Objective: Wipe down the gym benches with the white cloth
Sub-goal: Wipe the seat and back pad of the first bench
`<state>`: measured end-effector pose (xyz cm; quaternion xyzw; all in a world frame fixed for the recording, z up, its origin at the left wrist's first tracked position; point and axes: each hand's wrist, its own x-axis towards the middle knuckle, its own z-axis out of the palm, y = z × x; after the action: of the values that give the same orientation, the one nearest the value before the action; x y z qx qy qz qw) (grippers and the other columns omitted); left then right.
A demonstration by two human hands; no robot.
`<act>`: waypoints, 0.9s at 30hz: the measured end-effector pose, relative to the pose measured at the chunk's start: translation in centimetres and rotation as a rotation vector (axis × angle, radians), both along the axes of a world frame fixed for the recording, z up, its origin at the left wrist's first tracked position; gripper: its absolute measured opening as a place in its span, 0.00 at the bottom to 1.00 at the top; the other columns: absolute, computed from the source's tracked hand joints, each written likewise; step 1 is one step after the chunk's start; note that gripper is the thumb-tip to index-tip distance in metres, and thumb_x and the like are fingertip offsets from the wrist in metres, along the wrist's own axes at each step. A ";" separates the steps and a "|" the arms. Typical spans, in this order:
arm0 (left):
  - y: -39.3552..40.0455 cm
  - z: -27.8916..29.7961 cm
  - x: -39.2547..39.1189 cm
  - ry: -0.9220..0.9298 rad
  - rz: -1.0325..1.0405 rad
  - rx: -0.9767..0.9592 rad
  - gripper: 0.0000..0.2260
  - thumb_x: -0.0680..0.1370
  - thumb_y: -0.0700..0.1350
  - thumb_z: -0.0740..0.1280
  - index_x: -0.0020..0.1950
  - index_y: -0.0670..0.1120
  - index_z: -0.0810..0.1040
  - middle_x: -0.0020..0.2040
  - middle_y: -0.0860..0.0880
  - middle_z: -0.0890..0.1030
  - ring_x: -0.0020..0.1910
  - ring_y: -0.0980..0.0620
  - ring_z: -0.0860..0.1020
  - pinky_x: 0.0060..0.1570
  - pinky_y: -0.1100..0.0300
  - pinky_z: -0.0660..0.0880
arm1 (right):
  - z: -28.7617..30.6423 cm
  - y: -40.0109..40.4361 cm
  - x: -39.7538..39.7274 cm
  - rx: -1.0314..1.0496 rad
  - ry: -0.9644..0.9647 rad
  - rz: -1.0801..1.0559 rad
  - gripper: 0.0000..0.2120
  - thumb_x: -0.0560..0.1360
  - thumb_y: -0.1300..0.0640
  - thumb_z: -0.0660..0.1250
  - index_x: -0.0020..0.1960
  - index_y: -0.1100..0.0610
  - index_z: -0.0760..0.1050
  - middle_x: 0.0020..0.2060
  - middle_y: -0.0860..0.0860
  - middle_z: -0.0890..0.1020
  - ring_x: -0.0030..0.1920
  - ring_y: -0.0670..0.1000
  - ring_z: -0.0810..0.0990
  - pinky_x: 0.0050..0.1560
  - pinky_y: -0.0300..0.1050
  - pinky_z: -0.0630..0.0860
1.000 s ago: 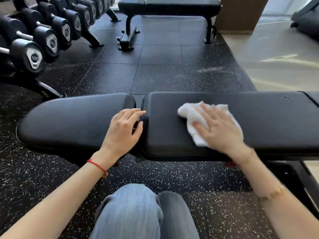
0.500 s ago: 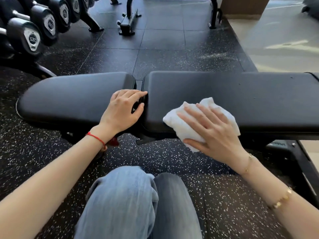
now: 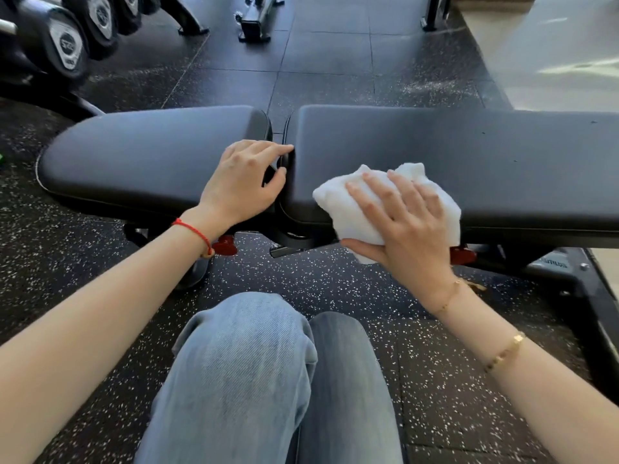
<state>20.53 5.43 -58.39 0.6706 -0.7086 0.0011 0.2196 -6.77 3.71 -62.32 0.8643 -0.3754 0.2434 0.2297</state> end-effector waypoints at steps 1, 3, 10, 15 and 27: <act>0.0 0.0 0.0 0.005 0.001 0.005 0.18 0.79 0.45 0.63 0.69 0.48 0.75 0.65 0.48 0.79 0.66 0.45 0.73 0.71 0.49 0.63 | 0.0 0.3 1.5 0.004 0.001 -0.005 0.32 0.79 0.31 0.57 0.74 0.49 0.68 0.71 0.52 0.73 0.69 0.61 0.73 0.66 0.62 0.69; -0.1 0.0 0.0 0.012 -0.004 0.015 0.18 0.79 0.45 0.63 0.70 0.48 0.75 0.65 0.48 0.79 0.66 0.45 0.73 0.71 0.48 0.63 | -0.2 1.0 4.6 -0.007 0.026 0.003 0.31 0.79 0.31 0.56 0.74 0.50 0.68 0.71 0.53 0.73 0.68 0.62 0.74 0.65 0.62 0.70; 0.1 0.0 0.2 -0.002 -0.019 0.005 0.18 0.79 0.45 0.63 0.70 0.48 0.74 0.65 0.49 0.79 0.66 0.46 0.73 0.71 0.48 0.63 | -0.7 0.1 -0.5 -0.089 0.043 -0.015 0.31 0.79 0.32 0.57 0.76 0.49 0.66 0.70 0.52 0.74 0.69 0.59 0.73 0.66 0.57 0.69; -0.1 0.0 0.0 0.000 -0.005 0.019 0.18 0.79 0.44 0.62 0.70 0.48 0.74 0.65 0.49 0.79 0.66 0.45 0.74 0.72 0.49 0.63 | -1.1 1.0 1.8 -0.058 -0.004 -0.094 0.32 0.78 0.30 0.56 0.74 0.48 0.68 0.71 0.51 0.74 0.69 0.60 0.73 0.65 0.59 0.69; -0.1 0.0 0.0 -0.003 -0.001 0.025 0.18 0.79 0.45 0.63 0.70 0.48 0.74 0.65 0.48 0.78 0.66 0.45 0.74 0.71 0.49 0.63 | -1.4 1.2 0.0 -0.022 -0.017 -0.162 0.33 0.78 0.30 0.57 0.76 0.48 0.65 0.72 0.51 0.72 0.71 0.60 0.71 0.67 0.60 0.66</act>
<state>20.51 5.37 -58.40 0.6728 -0.7094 -0.0068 0.2099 -6.80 4.88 -63.67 0.8265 -0.4432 0.2355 0.2548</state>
